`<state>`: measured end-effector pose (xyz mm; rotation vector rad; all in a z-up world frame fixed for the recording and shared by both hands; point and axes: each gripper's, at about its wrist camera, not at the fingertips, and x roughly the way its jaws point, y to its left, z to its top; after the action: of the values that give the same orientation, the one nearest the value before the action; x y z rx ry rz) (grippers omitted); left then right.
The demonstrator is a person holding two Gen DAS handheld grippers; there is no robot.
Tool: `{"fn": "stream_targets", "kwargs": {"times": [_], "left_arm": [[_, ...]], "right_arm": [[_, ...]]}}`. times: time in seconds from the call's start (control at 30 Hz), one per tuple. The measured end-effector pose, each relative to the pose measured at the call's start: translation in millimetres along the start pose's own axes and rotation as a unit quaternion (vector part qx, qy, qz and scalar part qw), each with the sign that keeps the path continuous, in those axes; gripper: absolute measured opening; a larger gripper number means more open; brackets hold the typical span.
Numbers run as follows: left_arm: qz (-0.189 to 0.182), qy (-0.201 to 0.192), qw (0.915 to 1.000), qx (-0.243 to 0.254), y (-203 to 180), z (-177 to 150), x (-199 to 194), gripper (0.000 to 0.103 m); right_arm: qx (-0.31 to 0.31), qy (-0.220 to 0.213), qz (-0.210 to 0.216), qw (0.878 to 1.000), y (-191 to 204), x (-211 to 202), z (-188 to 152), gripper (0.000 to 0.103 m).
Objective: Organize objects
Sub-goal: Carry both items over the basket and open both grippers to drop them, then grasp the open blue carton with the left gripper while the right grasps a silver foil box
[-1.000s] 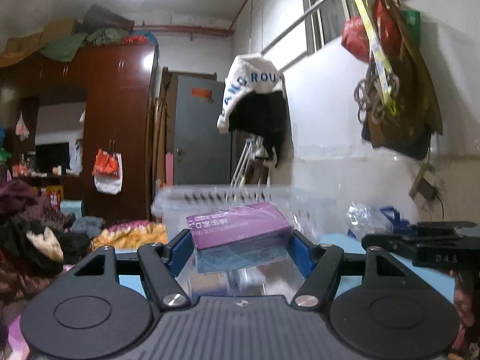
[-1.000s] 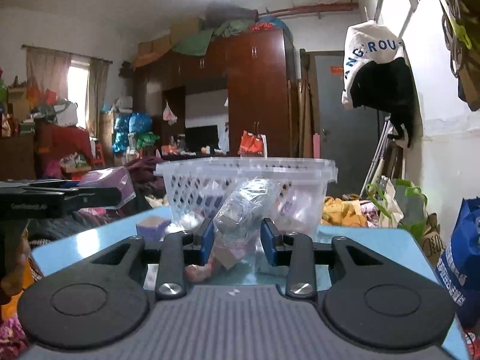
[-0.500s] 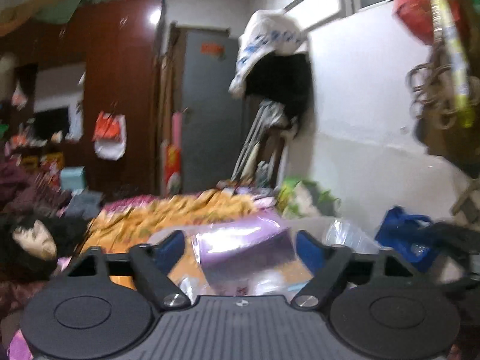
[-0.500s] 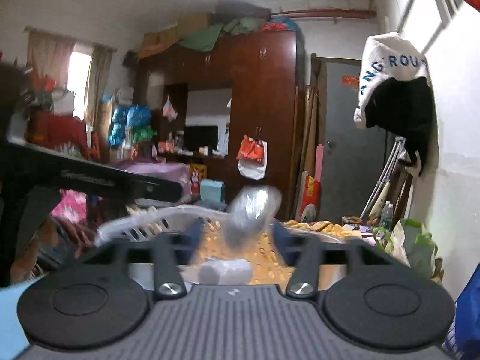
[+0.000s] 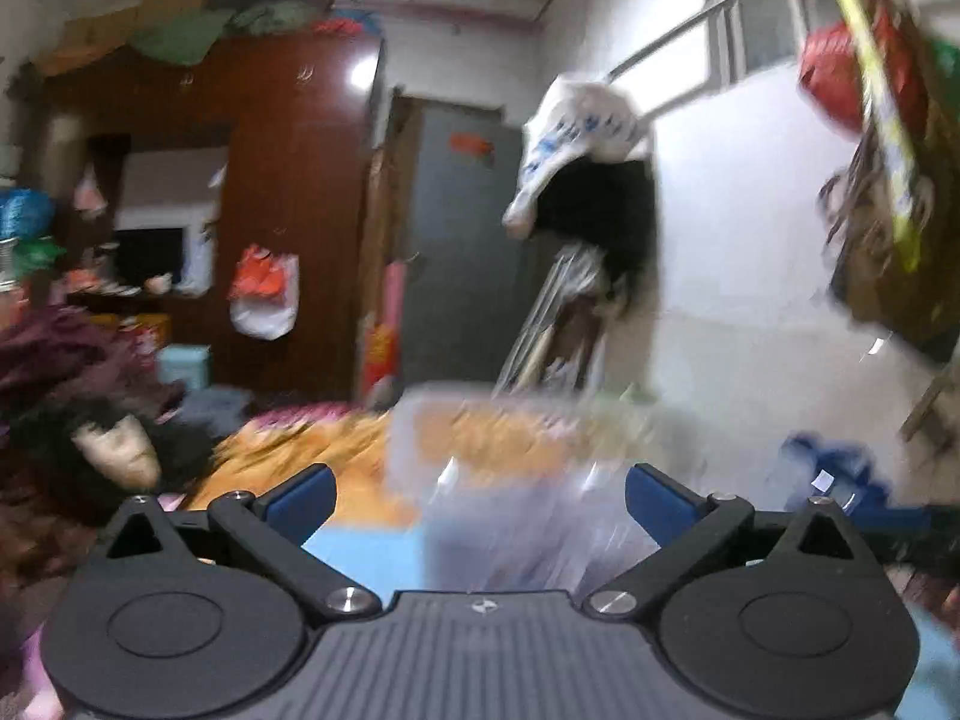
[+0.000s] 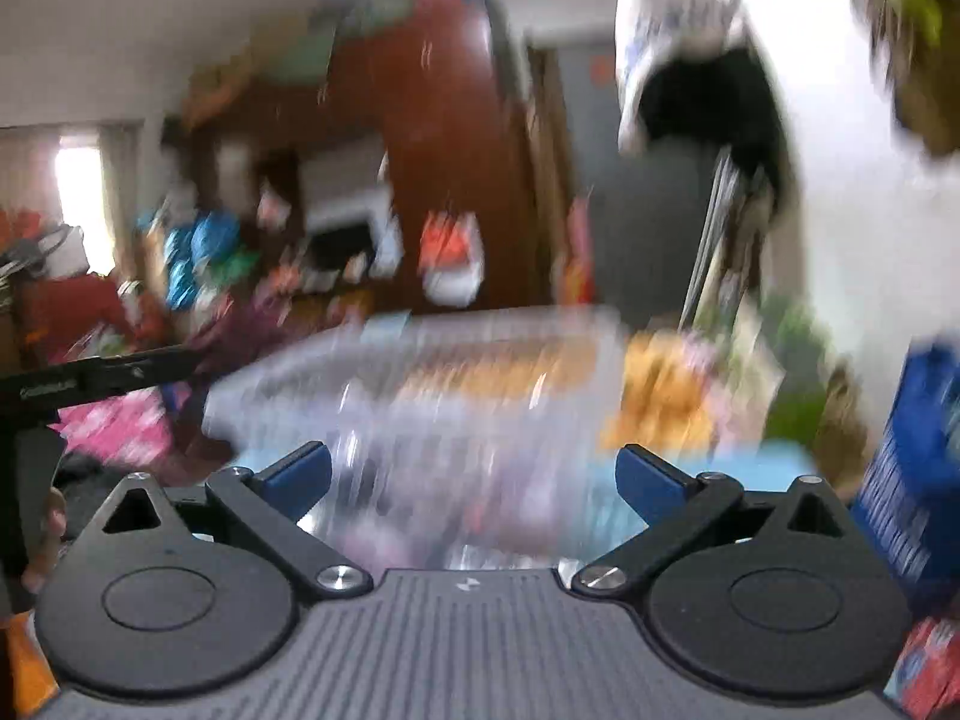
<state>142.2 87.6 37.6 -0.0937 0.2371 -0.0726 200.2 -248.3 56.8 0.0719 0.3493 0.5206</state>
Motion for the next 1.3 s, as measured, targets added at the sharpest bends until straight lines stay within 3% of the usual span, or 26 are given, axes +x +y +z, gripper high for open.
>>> {"fn": "stream_targets", "kwargs": {"times": [0.07, 0.13, 0.23, 0.33, 0.57, 0.63, 0.7, 0.83, 0.9, 1.3], "left_arm": [[-0.015, 0.025, 0.9996, 0.005, 2, -20, -4, 0.102], [-0.019, 0.043, 0.9989, 0.004, 4, -32, -4, 0.097], [-0.005, 0.051, 0.9985, 0.018, 0, -42, -2, 0.089], [-0.011, 0.067, 0.9975, 0.018, 2, -43, 6, 0.087], [-0.012, 0.095, 0.9950, 0.029, -6, -51, 13, 0.084], [-0.007, 0.097, 0.9950, 0.025, -6, -52, 15, 0.077], [-0.010, 0.106, 0.9941, 0.024, -6, -52, 19, 0.064], [-0.004, 0.114, 0.9930, 0.028, -9, -53, 22, 0.058], [-0.008, 0.113, 0.9931, 0.031, -11, -53, 23, 0.048], [-0.046, 0.048, 0.9977, 0.017, -2, -55, 4, 0.045]], "right_arm": [[-0.004, 0.037, 0.006, 0.999, -5, 6, -11, 0.103], [-0.025, 0.054, -0.018, 0.998, -4, 16, -17, 0.102], [-0.027, 0.076, -0.044, 0.996, -10, 38, -16, 0.089], [-0.014, 0.105, -0.040, 0.994, -15, 51, -20, 0.083], [-0.006, 0.130, -0.042, 0.991, -19, 66, -30, 0.082], [-0.015, 0.128, -0.050, 0.990, -16, 65, -32, 0.080], [-0.014, 0.120, -0.056, 0.991, -16, 61, -32, 0.077], [-0.016, 0.110, -0.059, 0.992, -13, 57, -30, 0.077], [-0.017, 0.107, -0.061, 0.992, -14, 57, -30, 0.077], [0.014, 0.042, -0.035, 0.998, -24, 37, -28, 0.077]]}}
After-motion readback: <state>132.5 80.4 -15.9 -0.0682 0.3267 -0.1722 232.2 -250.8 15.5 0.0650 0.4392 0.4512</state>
